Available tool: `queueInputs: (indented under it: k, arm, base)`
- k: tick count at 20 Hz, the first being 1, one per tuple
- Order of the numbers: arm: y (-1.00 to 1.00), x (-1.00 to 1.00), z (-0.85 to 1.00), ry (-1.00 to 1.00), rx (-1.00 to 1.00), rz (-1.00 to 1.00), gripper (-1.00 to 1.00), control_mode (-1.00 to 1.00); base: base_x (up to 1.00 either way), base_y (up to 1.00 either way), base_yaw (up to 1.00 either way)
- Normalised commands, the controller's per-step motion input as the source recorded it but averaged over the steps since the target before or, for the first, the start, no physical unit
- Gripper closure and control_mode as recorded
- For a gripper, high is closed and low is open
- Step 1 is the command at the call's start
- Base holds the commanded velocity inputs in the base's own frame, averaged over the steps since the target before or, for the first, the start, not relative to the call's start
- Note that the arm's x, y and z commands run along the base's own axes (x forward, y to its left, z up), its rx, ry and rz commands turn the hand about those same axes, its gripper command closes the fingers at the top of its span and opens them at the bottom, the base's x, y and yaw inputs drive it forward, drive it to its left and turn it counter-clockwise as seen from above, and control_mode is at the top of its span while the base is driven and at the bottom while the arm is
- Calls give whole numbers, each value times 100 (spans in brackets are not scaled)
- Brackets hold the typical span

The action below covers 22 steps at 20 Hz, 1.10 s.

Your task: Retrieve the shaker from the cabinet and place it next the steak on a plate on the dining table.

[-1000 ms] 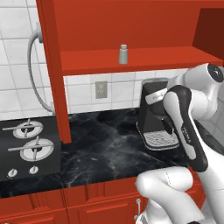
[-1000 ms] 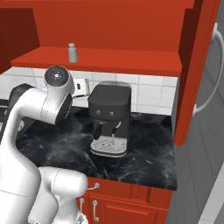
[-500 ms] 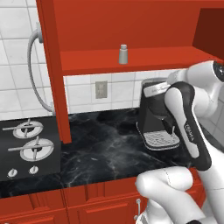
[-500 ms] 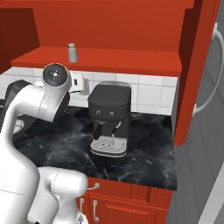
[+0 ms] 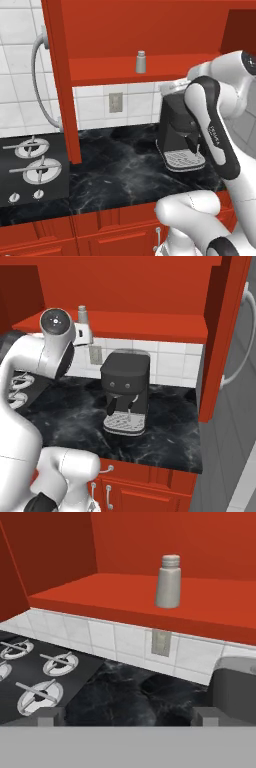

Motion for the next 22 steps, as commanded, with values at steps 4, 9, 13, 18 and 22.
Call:
queueInputs:
  k: [4,9,13,18,22]
  arm:
    - [32,9,16,0,0,-3,-100,-100]
    - [15,21,14,0,0,-9,-100,-100]
    - [12,27,20,0,0,-9,-100,-100]
    - [8,27,22,0,0,-8,-100,-100]
    - [3,21,26,0,0,-7,-100,-100]
  base:
    - [0,0,0]
    - [0,0,0]
    - [0,0,0]
    - [0,0,0]
    - [0,0,0]
